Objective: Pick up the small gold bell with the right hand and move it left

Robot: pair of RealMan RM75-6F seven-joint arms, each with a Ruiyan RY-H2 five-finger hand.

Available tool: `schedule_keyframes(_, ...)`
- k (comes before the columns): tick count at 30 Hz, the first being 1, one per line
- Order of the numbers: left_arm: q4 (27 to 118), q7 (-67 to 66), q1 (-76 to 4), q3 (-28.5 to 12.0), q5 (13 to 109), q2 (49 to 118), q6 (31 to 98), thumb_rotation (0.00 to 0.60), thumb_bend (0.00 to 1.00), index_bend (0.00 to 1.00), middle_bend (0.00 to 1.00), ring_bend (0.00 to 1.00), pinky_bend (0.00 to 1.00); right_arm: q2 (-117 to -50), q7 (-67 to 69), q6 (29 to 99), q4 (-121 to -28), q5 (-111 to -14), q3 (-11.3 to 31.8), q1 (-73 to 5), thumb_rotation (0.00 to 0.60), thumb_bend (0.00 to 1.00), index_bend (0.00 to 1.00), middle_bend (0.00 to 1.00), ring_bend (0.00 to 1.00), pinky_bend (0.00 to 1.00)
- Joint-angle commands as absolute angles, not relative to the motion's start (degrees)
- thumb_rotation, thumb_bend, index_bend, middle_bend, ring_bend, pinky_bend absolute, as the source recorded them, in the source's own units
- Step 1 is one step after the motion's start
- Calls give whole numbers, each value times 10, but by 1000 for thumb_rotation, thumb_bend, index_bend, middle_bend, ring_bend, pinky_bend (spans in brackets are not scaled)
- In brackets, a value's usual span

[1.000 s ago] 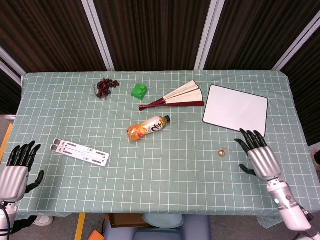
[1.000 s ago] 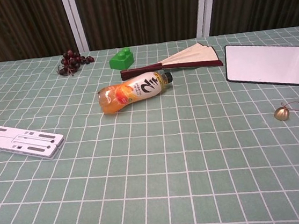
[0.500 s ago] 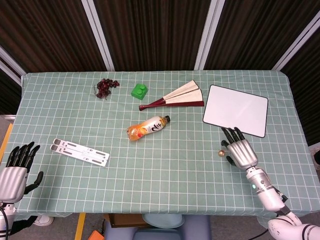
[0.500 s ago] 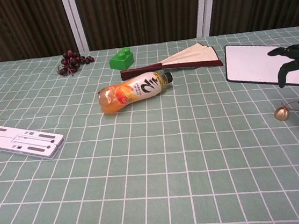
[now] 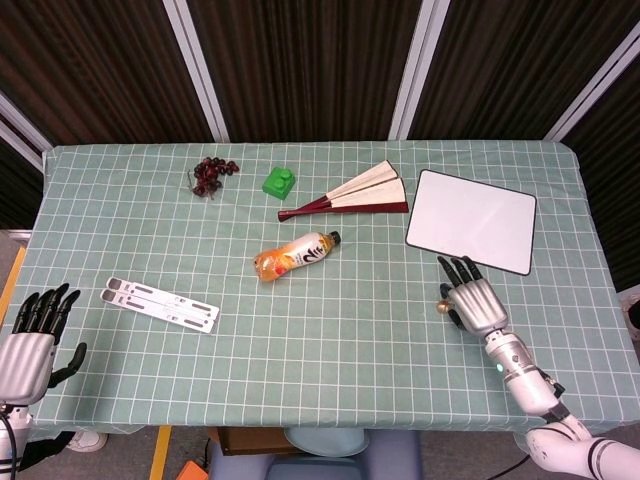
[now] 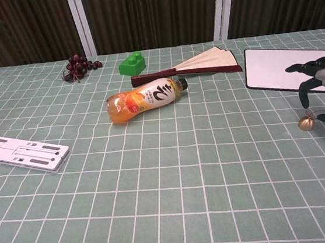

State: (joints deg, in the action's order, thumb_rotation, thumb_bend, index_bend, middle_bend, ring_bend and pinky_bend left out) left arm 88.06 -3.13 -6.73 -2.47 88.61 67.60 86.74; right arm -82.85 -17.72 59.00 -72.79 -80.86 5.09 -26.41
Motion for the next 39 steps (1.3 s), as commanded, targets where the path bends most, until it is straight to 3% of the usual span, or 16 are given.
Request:
schedule_keyframes(1,880,-32,-68,-25,886,676,867,600,419,31,0,0,48,-836,-171,591,-714,-809,49,-267,600,455,561,3,0,0)
schedule_keyframes(39,877,-26,-70,-25,884,674,864,600,417,31,0,0,48,-866,-152,582,-666,-796,40,-286,600,521,656,45,0,0)
